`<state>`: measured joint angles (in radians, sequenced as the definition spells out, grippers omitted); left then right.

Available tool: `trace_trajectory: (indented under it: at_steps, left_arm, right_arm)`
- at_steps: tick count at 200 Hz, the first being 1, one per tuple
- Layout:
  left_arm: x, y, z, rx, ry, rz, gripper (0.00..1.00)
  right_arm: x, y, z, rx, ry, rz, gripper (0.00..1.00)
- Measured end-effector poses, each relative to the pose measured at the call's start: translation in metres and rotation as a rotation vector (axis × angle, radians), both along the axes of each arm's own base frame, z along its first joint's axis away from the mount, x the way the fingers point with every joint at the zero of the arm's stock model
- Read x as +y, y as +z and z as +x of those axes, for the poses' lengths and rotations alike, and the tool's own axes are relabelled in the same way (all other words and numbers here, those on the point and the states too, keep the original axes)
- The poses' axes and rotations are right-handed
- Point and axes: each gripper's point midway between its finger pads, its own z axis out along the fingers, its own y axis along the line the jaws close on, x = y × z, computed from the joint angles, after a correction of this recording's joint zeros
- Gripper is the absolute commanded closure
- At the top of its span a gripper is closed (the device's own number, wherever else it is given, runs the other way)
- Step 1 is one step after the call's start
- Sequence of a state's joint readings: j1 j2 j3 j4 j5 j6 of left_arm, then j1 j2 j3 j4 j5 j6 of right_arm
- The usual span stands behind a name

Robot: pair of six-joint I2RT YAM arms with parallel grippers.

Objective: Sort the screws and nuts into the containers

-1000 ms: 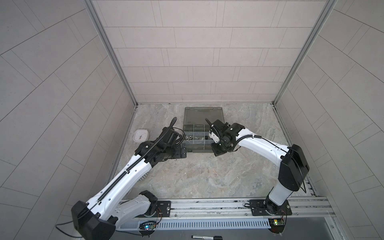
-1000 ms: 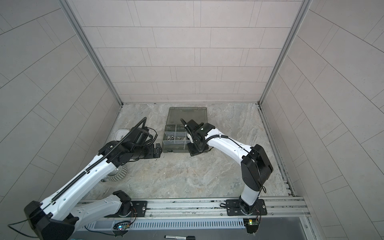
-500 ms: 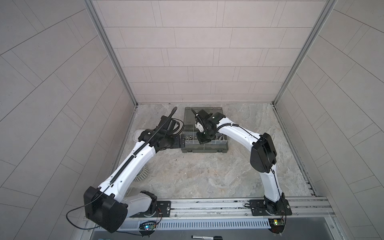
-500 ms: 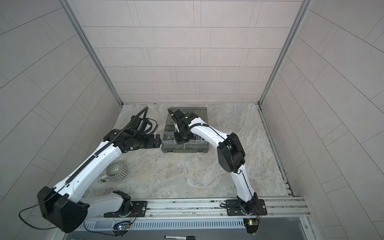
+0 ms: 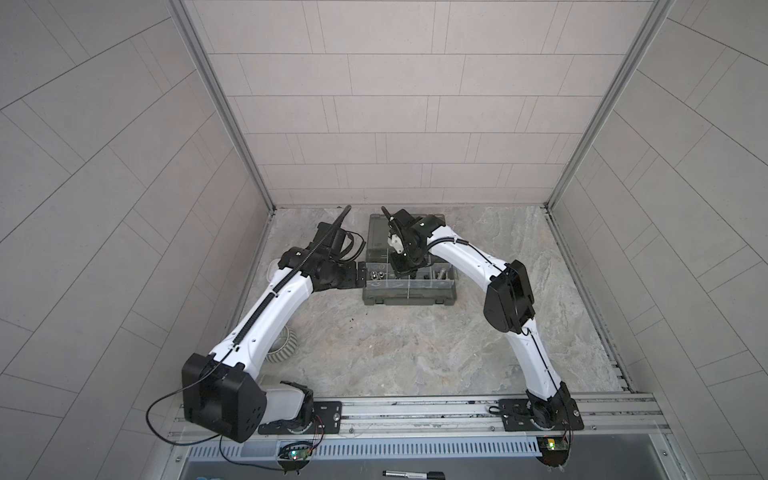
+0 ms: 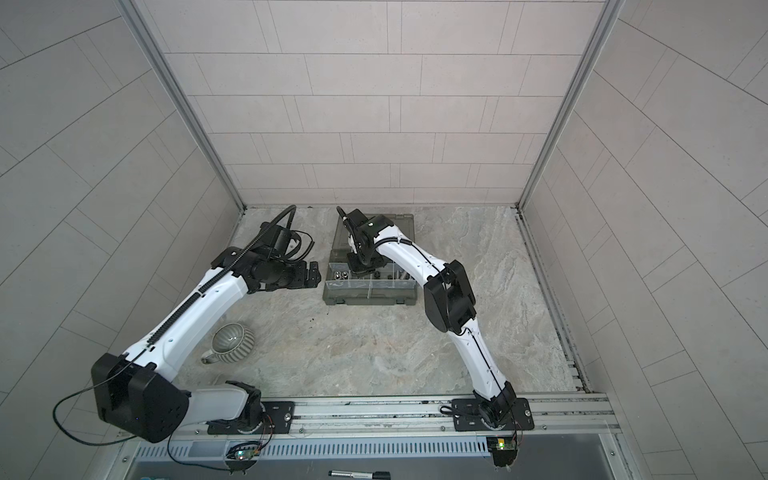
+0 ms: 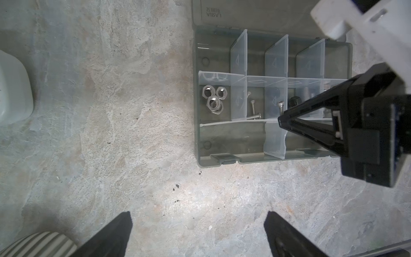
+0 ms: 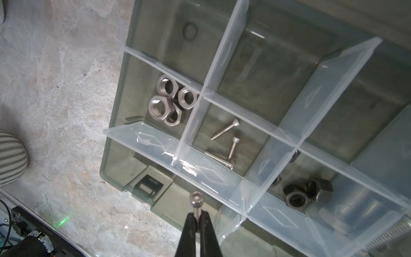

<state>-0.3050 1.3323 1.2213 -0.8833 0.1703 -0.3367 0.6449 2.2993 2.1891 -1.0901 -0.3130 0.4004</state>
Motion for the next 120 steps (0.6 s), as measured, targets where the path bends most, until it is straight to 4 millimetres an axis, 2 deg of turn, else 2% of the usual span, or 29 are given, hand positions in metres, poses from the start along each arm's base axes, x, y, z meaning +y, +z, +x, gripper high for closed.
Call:
trace_trajectory:
  at_steps: [33,37,54,70,120]
  left_arm:
    - [0.000,0.001,0.005,-0.003,-0.010,-0.003,0.00]
    - [0.000,0.001,0.006,-0.002,-0.010,-0.003,0.00]
    - [0.001,0.000,0.008,0.002,-0.010,-0.003,0.00]
    - [0.001,-0.001,0.012,0.008,-0.010,-0.005,0.00]
    - [-0.001,-0.004,0.019,0.023,-0.014,-0.007,0.00]
  right_arm:
    - [-0.005,-0.006,0.009,0.016,-0.019,0.005,1.00]
    - [-0.005,-0.006,0.010,0.017,-0.020,0.007,0.97]
    - [-0.006,-0.007,0.013,0.023,-0.030,0.015,0.75]
    - [-0.007,-0.009,0.015,0.028,-0.025,0.018,0.65]
    - [-0.008,-0.004,0.017,0.037,-0.028,0.043,0.62]
